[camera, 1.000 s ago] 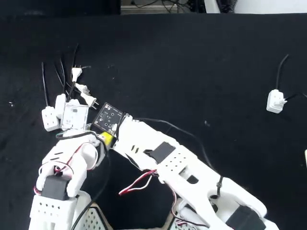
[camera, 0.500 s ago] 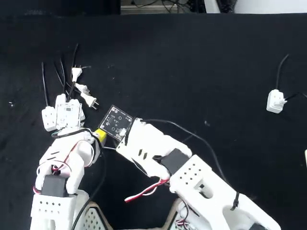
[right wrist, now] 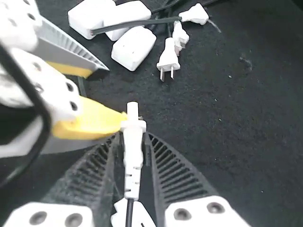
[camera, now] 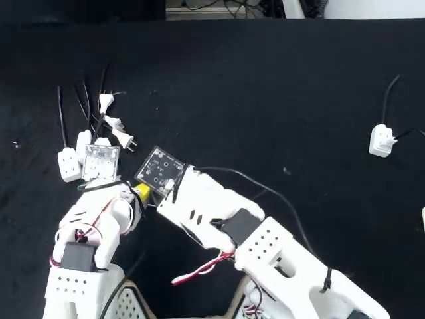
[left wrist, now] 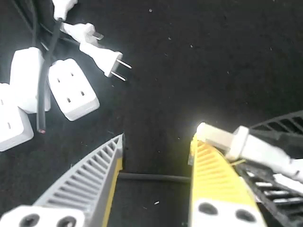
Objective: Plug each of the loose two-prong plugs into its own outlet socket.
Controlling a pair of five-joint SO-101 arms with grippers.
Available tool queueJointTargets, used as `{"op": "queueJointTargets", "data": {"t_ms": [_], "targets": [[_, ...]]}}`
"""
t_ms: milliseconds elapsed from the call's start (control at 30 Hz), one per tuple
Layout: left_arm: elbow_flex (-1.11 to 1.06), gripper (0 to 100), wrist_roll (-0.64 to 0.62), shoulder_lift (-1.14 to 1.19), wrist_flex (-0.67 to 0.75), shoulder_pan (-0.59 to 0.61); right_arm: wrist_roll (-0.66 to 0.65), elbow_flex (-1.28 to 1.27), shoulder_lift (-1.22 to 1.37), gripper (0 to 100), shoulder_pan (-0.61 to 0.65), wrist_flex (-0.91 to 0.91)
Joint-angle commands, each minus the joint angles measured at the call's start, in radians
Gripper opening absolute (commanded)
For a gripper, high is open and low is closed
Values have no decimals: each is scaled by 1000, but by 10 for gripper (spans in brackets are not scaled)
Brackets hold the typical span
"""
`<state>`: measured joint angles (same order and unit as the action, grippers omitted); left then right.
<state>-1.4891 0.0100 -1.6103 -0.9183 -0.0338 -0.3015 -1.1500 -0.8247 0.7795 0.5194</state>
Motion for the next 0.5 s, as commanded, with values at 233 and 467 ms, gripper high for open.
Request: {"op": "queueJointTargets", "data": {"t_ms": [233, 467], "targets": [[110, 230, -18, -11, 14, 142, 6, 56, -24, 11, -26, 57], [110, 230, -98, -2, 78, 41, 8, 50, -24, 11, 12, 60]]}}
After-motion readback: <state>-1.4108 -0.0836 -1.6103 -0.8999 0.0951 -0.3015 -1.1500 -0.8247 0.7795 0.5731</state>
